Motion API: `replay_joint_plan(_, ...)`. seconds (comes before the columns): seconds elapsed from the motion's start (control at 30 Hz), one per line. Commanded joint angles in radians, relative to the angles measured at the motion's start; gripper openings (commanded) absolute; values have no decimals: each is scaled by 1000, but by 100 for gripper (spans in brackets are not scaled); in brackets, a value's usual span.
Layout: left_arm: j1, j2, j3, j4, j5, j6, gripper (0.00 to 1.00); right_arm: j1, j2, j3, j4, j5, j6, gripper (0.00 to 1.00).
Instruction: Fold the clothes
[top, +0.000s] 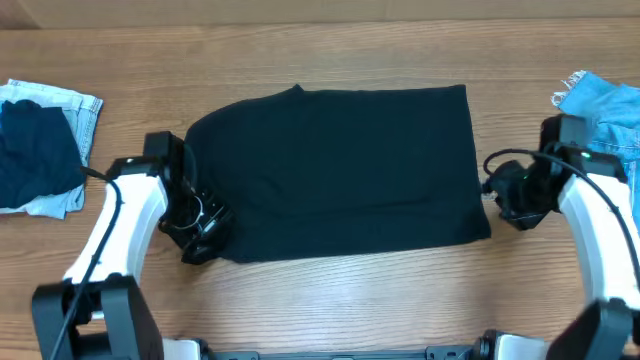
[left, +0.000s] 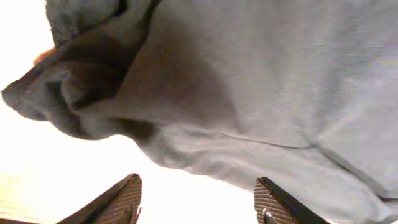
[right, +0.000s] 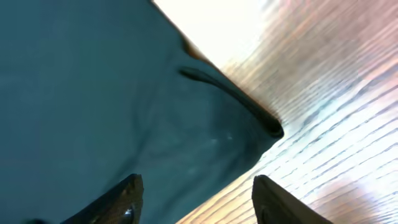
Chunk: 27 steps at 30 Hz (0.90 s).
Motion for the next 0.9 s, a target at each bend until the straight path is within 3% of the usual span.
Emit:
replay_joint_plan(0.0, 18, -46, 46, -23, 12, 15, 62, -4, -50, 29, 6, 25, -16, 62)
replay_joint_plan(0.1, 27, -59, 75, -12, 14, 29, 64, -2, -49, 29, 96, -69, -183, 64)
replay_joint_plan(0.13, 27, -59, 100, 15, 31, 82, 64, -2, -49, 29, 135, -203, -288, 63)
replay_joint_plan(0.23, 27, -59, 198, 106, 136, 320, 68, -2, -48, 29, 204, -322, -370, 64)
replay_joint_plan(0.37, 26, -59, 342, 177, 137, 443, 79, -2, -47, 29, 247, -336, -394, 70)
replay_joint_plan(0.57, 47, 24, 396, 364, 85, 464, 91, -1, -47, 29, 246, -397, -395, 73)
replay_joint_plan(0.63, 65, 100, 396, 409, 117, 493, 95, -1, -47, 29, 242, -406, -396, 78)
replay_joint_plan(0.7, 83, 171, 399, 457, 161, 513, 97, -1, -47, 29, 243, -407, -399, 84)
replay_joint_plan(0.87, 103, 388, 470, 519, 230, 567, 96, -1, -47, 29, 240, -407, -399, 86)
